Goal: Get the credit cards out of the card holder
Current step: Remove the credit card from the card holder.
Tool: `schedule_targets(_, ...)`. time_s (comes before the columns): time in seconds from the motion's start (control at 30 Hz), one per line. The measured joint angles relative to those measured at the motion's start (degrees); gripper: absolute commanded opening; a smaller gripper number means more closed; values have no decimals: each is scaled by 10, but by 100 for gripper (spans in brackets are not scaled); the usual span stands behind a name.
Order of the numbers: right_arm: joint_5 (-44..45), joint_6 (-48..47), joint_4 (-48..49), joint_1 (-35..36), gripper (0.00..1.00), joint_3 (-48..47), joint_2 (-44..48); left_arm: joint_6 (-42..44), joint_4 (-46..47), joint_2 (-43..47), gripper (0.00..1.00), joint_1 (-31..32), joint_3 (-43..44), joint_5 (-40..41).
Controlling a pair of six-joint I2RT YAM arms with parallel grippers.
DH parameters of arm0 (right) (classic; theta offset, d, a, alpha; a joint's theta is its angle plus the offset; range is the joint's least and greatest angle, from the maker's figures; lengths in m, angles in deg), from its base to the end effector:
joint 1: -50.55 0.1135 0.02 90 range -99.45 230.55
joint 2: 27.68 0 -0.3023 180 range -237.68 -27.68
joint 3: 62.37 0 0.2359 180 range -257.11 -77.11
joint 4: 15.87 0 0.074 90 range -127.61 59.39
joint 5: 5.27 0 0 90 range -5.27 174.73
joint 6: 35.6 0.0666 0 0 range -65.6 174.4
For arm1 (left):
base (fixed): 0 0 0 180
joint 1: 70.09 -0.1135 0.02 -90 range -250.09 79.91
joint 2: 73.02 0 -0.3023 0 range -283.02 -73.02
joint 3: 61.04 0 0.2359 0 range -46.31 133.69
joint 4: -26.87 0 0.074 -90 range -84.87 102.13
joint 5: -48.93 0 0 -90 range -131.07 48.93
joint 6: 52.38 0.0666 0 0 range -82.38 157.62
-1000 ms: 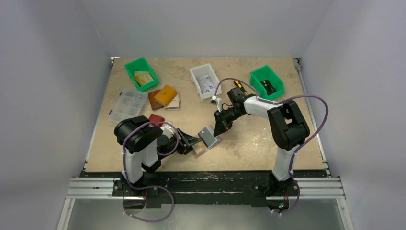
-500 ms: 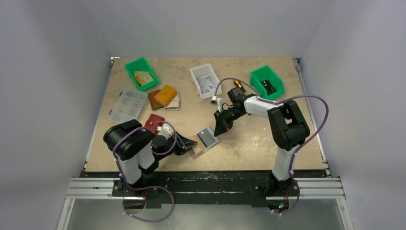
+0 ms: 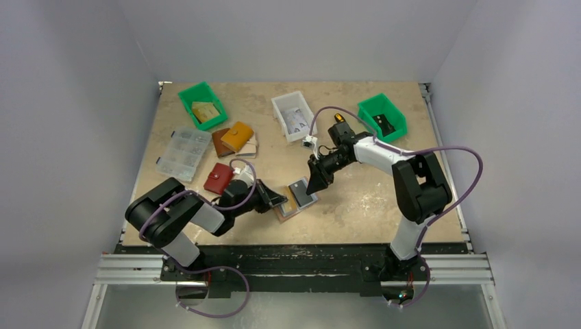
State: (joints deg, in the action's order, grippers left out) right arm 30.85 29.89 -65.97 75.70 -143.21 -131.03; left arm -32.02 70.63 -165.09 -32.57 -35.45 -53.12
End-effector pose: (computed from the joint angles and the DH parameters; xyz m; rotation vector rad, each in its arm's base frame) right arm 0.2863 0.1939 0.2092 -1.2542 2.2373 1.3017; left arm 0.1925 -0.1654 0.1456 -0.4698 2.2023 -1.3436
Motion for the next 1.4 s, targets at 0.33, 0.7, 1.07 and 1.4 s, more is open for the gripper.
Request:
schedule_targets(0.33,4,34,32,18,31,8,-1,57,-146,4,40,0,104,-23)
schedule_targets(0.7,63,92,70,18,30,17,-42,53,-149,0,44,0,108,-61)
schedule_targets(1.07,69,104,76,18,29,17,-42,53,-144,10,45,0,118,-80)
schedule_targets(1.4,69,104,76,18,29,17,-42,58,-187,26,44,0,124,-70)
